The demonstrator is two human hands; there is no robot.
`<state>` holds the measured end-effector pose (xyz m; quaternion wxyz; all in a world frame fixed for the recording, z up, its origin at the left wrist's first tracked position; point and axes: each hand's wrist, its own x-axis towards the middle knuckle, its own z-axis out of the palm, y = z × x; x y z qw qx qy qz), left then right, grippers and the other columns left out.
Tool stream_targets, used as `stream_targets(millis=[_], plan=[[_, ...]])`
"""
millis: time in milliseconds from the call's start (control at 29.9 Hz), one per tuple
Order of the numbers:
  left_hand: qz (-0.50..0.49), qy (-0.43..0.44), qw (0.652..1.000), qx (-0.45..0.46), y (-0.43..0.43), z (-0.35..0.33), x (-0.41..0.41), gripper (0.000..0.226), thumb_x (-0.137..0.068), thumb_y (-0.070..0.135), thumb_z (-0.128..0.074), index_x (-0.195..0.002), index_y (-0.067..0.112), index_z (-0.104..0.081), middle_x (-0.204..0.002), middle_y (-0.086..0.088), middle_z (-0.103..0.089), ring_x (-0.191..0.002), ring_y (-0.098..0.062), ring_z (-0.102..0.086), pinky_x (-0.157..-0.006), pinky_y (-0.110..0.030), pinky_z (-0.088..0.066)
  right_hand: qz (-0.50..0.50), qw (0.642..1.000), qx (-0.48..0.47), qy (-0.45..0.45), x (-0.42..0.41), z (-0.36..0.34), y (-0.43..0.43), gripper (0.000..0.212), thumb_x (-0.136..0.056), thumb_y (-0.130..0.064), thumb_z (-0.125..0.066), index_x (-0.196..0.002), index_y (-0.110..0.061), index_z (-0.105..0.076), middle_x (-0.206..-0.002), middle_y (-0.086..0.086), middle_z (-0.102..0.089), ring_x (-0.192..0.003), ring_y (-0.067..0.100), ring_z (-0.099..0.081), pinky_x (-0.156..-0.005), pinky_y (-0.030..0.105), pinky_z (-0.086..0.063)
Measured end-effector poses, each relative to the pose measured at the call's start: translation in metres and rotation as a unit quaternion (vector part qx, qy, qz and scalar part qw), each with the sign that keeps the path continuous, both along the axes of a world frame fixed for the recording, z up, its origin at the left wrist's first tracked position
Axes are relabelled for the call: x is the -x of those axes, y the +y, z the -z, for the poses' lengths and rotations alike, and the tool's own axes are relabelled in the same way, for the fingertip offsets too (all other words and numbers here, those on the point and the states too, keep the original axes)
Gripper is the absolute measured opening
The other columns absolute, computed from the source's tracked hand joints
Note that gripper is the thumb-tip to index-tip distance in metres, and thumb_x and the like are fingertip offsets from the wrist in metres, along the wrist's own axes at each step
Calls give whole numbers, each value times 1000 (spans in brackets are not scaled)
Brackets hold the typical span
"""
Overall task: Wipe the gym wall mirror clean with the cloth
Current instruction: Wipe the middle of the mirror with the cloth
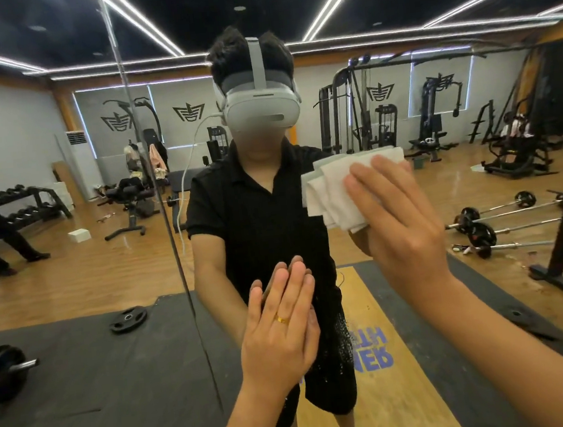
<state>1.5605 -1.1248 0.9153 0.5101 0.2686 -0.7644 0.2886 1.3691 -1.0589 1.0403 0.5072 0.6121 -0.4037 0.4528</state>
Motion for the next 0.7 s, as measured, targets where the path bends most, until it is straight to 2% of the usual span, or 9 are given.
stream_targets(millis=[134,234,334,468,602,702], plan=[[7,-4,1000,-5,0,0,0,50,-107,27,-42,-155,12,-40,-161,-10,-40,-154,-25,-29,-128,-46,-15,10,1000,14,11,-1,4,-6,48,-91,-1,-78,-136,1,-60,-145,21,-55,-138,44,-49,-123,54,-31],[9,-5,1000,-5,0,-1,-1,49,-107,28,-41,-154,12,-42,-162,-8,-39,-154,-24,-29,-128,-46,-17,-1,999,51,12,-6,-27,-15,32,-103,-8,-64,-134,1,-62,-140,21,-58,-133,46,-54,-118,56,-38],[11,-6,1000,-3,0,1,-2,48,-108,29,-40,-153,13,-43,-162,-7,-38,-154,-24,-30,-128,-46,-19,-10,997,76,-19,-19,-53,-22,27,-106,-7,-56,-129,2,-66,-136,21,-63,-131,47,-56,-113,60,-42],[6,-7,1000,8,-2,2,-2,51,-105,26,-45,-154,12,-42,-162,-8,-38,-154,-24,-30,-128,-46,-18,-27,998,39,-46,-30,-20,-17,29,-109,-12,-51,-130,2,-66,-139,19,-61,-133,43,-55,-118,57,-38],[-2,-16,999,31,-1,0,-2,54,-103,26,-47,-154,11,-41,-162,-9,-38,-153,-26,-31,-125,-48,-21,26,998,5,52,-12,14,-1,34,-100,-7,-68,-133,-4,-63,-141,15,-59,-134,36,-56,-119,51,-39],[-1,-12,1000,28,-2,1,-3,55,-101,25,-49,-154,11,-41,-162,-9,-36,-153,-26,-30,-125,-48,-20,42,994,27,92,-2,-18,-1,26,-107,-14,-58,-127,-1,-69,-136,17,-63,-129,38,-60,-112,54,-46]])
